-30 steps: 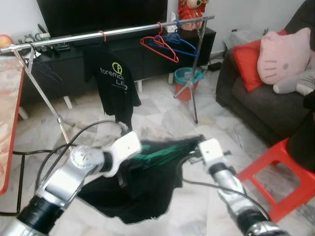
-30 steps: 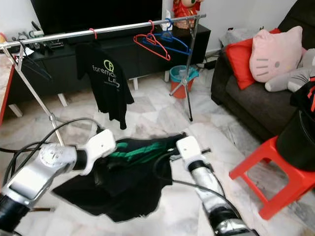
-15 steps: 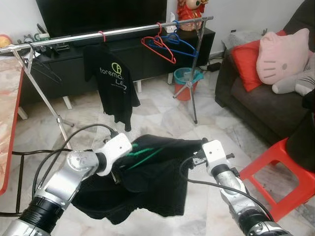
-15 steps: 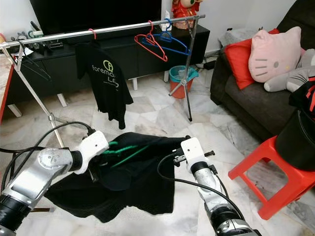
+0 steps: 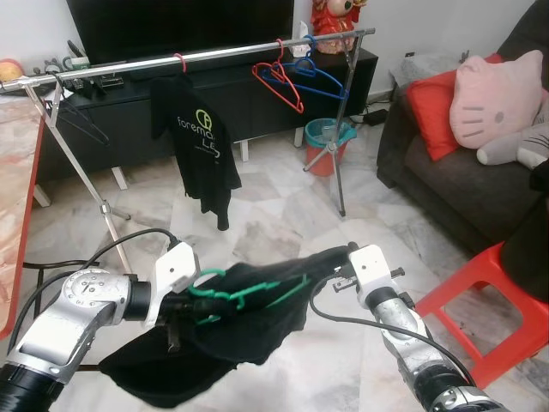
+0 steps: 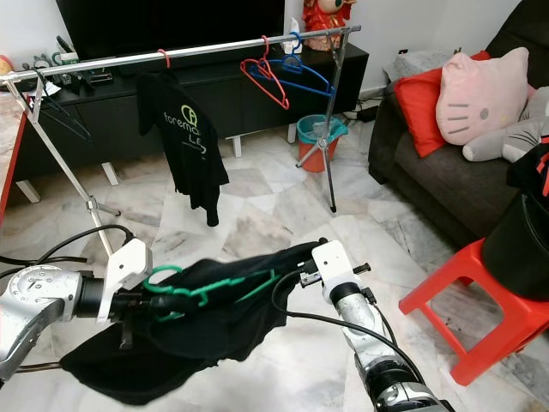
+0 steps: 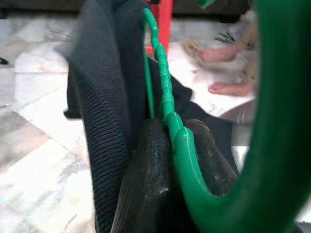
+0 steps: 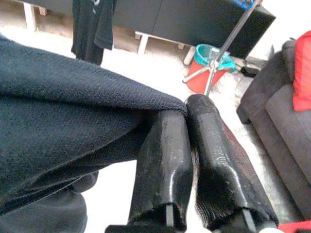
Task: Hang hanger
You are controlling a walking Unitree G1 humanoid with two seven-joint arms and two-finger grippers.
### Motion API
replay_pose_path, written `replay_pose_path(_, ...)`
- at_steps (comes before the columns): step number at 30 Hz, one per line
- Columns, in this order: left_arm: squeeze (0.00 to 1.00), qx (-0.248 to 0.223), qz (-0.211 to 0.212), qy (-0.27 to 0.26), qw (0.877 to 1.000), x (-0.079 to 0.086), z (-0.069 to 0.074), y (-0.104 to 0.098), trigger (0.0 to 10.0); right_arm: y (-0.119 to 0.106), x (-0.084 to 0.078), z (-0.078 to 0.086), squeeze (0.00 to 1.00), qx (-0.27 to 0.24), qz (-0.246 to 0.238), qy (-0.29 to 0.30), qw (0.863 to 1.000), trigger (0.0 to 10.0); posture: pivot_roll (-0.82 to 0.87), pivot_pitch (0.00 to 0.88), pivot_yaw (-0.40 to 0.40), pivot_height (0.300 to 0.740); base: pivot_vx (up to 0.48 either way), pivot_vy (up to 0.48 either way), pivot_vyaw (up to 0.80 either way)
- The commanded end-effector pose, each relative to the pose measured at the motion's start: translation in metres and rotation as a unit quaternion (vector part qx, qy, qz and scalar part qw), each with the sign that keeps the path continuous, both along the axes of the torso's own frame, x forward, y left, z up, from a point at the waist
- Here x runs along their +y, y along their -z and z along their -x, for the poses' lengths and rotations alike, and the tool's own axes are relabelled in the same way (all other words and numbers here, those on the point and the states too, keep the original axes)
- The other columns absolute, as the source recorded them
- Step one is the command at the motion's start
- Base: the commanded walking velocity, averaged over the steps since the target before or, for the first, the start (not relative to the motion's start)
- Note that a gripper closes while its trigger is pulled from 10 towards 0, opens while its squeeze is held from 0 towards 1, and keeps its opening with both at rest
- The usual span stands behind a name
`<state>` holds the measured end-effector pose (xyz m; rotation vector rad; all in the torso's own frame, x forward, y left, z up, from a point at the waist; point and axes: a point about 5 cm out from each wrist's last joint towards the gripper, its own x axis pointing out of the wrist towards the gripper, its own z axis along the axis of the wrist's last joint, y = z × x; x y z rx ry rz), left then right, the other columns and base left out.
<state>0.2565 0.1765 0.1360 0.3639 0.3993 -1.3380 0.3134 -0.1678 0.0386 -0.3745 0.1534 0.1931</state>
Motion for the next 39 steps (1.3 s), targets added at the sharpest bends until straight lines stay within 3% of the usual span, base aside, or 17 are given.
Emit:
replay_pose_path(1,0.00,0.008,-0.022,0.009,1.000,0.002,0.003,0.006,10.0,-0.007,-0.018,-0.005,0.00,-0.005,-0.005,0.038,0.999,0.0,0.09,0.000,-0.045,0.740,0.000,0.000,0.00)
replay_pose_path(8,0.00,0.004,0.020,0.006,1.000,-0.003,0.002,-0.003,10.0,-0.006,-0.020,-0.004,0.00,-0.001,-0.004,0.035,0.999,0.0,0.09,0.000,-0.048,0.740,0.000,0.000,0.00)
replay_pose_path(12,0.00,-0.058,0.074,-0.085,0.992,0.000,-0.023,-0.013,10.0,-0.001,-0.013,-0.001,0.00,0.004,-0.013,0.031,0.999,0.0,0.09,0.000,-0.047,0.740,0.000,0.000,0.00)
replay_pose_path(19,0.00,-0.065,0.097,-0.114,0.987,-0.003,-0.029,-0.017,10.0,0.000,-0.011,0.000,0.00,0.004,-0.021,0.032,0.999,0.0,0.09,0.000,-0.044,0.740,0.000,0.000,0.00)
replay_pose_path(26,0.00,-0.059,0.180,-0.132,0.973,-0.011,-0.033,-0.026,10.0,0.004,-0.011,0.003,0.00,0.014,-0.029,0.037,0.999,0.0,0.09,0.000,-0.044,0.740,0.000,0.000,0.00)
replay_pose_path(29,0.00,-0.054,0.250,-0.166,0.952,-0.018,-0.040,-0.034,10.0,0.007,-0.009,0.005,0.00,0.019,-0.033,0.033,0.999,0.0,0.09,0.000,-0.042,0.740,0.000,0.000,0.00)
replay_pose_path(33,0.00,-0.048,0.290,-0.186,0.938,-0.023,-0.045,-0.038,10.0,0.009,-0.008,0.007,0.00,0.023,-0.037,0.031,0.999,0.0,0.09,0.000,-0.041,0.740,0.000,0.000,0.00)
replay_pose_path(35,0.00,-0.051,0.327,-0.206,0.921,-0.029,-0.051,-0.045,10.0,0.011,-0.007,0.008,0.00,0.026,-0.039,0.031,0.998,0.0,0.09,0.000,-0.039,0.740,0.000,0.000,0.00)
replay_pose_path(36,0.00,-0.059,0.369,-0.237,0.897,-0.035,-0.059,-0.054,10.0,0.012,-0.007,0.009,0.00,0.028,-0.044,0.030,0.998,0.0,0.09,0.000,-0.038,0.740,0.000,0.000,0.00)
replay_pose_path(38,0.00,-0.059,0.369,-0.237,0.897,-0.035,-0.059,-0.054,10.0,0.012,-0.007,0.009,0.00,0.028,-0.044,0.030,0.998,0.0,0.09,0.000,-0.038,0.740,0.000,0.000,0.00)
replay_pose_path(39,0.00,-0.060,0.390,-0.256,0.882,-0.037,-0.064,-0.058,10.0,0.013,-0.006,0.009,0.00,0.030,-0.046,0.029,0.998,0.0,0.08,0.000,-0.036,0.740,0.000,0.000,0.00)
